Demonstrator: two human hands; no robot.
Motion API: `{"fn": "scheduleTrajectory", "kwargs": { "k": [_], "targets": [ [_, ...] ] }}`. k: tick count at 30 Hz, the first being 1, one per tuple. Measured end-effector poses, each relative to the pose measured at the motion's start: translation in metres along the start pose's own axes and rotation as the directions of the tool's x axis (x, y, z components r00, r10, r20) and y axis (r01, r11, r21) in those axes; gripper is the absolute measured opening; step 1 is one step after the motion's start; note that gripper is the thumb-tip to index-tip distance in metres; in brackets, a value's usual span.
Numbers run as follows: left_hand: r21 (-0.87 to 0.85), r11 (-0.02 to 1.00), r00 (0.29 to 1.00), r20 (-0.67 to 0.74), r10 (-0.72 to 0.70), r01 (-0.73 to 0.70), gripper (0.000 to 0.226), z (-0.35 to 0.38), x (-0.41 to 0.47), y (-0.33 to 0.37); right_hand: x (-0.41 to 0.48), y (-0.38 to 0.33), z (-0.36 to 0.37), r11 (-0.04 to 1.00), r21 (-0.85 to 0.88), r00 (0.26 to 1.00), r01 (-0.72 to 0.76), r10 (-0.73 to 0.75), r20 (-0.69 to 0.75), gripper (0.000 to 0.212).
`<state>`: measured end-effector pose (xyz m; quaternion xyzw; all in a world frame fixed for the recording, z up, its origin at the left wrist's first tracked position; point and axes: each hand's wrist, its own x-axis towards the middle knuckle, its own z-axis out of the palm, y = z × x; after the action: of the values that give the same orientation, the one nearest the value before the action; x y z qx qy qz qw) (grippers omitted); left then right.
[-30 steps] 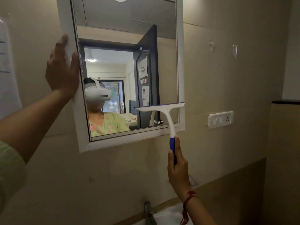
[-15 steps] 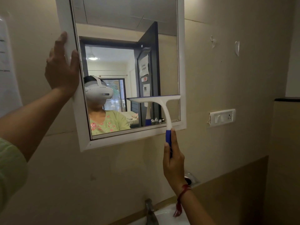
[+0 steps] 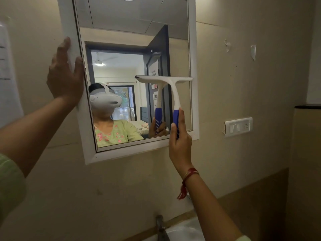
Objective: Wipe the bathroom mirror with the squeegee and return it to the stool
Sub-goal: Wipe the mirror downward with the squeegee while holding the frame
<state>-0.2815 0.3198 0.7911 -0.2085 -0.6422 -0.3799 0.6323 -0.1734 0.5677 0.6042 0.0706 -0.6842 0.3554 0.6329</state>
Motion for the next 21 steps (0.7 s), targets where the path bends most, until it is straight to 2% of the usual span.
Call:
{"fn": "scheduleTrajectory", "kwargs": {
  "k": [8, 21],
  "targets": [
    [-0.026, 1.000, 1.000, -0.006, 0.013, -0.013, 0.050, 0.000, 0.000, 0.000, -0.025, 0.000, -0.002, 0.997, 0.053, 0.999, -0.047, 0.047, 0.008, 0.051],
    [-0.009, 1.000, 1.000, 0.000, 0.004, -0.004, 0.050, -0.002, -0.001, 0.002, -0.063, 0.019, -0.012, 0.997, 0.040, 0.996, -0.072, 0.070, 0.053, 0.053]
  ]
}}
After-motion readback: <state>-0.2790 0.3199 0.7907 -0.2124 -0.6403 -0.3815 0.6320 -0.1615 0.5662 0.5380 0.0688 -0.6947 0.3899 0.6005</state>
